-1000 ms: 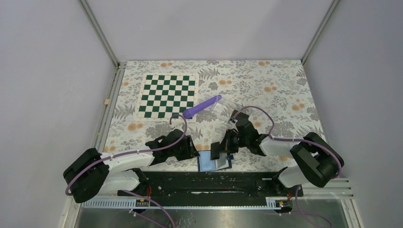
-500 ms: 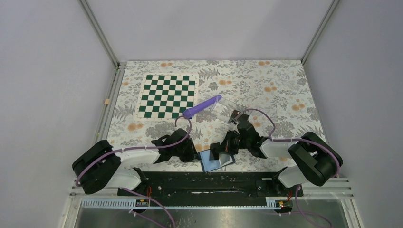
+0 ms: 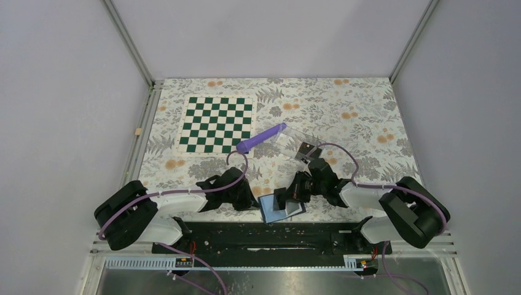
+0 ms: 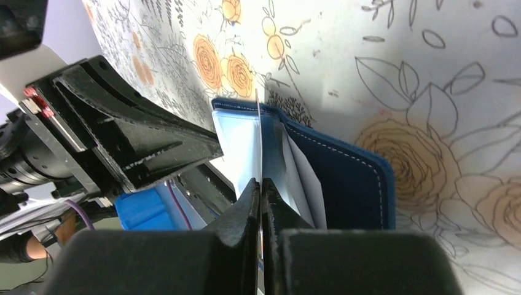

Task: Put the credit cards into the card holder
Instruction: Insert the credit card into the card holder.

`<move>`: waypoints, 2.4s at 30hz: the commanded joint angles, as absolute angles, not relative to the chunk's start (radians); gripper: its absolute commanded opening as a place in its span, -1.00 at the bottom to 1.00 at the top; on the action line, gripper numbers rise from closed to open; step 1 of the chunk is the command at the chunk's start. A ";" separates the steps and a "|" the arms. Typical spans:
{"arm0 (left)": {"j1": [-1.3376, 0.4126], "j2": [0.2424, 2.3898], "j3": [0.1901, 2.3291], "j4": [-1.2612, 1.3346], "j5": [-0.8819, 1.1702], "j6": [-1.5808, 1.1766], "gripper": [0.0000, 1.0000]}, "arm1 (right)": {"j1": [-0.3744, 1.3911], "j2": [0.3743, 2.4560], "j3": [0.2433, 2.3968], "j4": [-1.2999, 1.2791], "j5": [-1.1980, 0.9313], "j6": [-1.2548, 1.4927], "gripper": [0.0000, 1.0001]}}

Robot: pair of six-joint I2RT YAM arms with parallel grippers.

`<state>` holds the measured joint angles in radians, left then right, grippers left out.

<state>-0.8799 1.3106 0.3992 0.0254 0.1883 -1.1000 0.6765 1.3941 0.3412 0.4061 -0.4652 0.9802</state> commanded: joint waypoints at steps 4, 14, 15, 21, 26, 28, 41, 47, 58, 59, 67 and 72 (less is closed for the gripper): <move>-0.884 1.367 0.421 -0.091 0.112 -1.010 -1.00 | 0.690 1.291 0.361 0.175 -0.446 0.889 -1.00; -0.884 1.424 0.460 -0.083 0.118 -1.003 -1.00 | 0.691 1.352 0.339 0.262 -0.512 0.933 -1.00; -0.885 1.424 0.461 -0.085 0.117 -1.005 -1.00 | 0.692 1.350 0.339 0.256 -0.513 0.936 -1.00; -0.885 1.426 0.463 -0.096 0.103 -1.002 -1.00 | 0.691 1.289 0.347 0.147 -0.489 0.928 -1.00; -0.884 1.435 0.468 -0.098 0.100 -0.997 -1.00 | 0.692 1.258 0.344 0.110 -0.489 0.931 -1.00; -0.885 1.441 0.472 -0.099 0.102 -0.986 -1.00 | 0.692 1.258 0.346 0.099 -0.494 0.930 -1.00; -0.884 1.460 0.499 -0.104 0.116 -0.969 -1.00 | 0.692 1.373 0.370 0.147 -0.552 0.932 -1.00; -0.885 1.448 0.487 -0.084 0.128 -0.991 -1.00 | 0.719 1.402 0.386 0.200 -0.538 0.969 -1.00; -0.884 1.419 0.431 -0.016 0.141 -1.054 -1.00 | 0.732 1.337 0.349 0.291 -0.468 1.007 -1.00; -0.884 1.419 0.430 -0.016 0.141 -1.055 -1.00 | 0.733 1.335 0.351 0.290 -0.463 1.004 -1.00; -0.884 1.419 0.425 -0.014 0.141 -1.054 -1.00 | 0.733 1.323 0.359 0.266 -0.425 0.963 -1.00; -0.885 1.432 0.433 -0.009 0.146 -1.052 -1.00 | 0.732 1.356 0.340 0.329 -0.435 0.978 -1.00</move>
<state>-0.8814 1.4014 0.4629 0.0559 0.1963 -1.0718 0.7223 1.3399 0.3523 0.2764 -0.4873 0.9882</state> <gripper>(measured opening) 0.009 0.020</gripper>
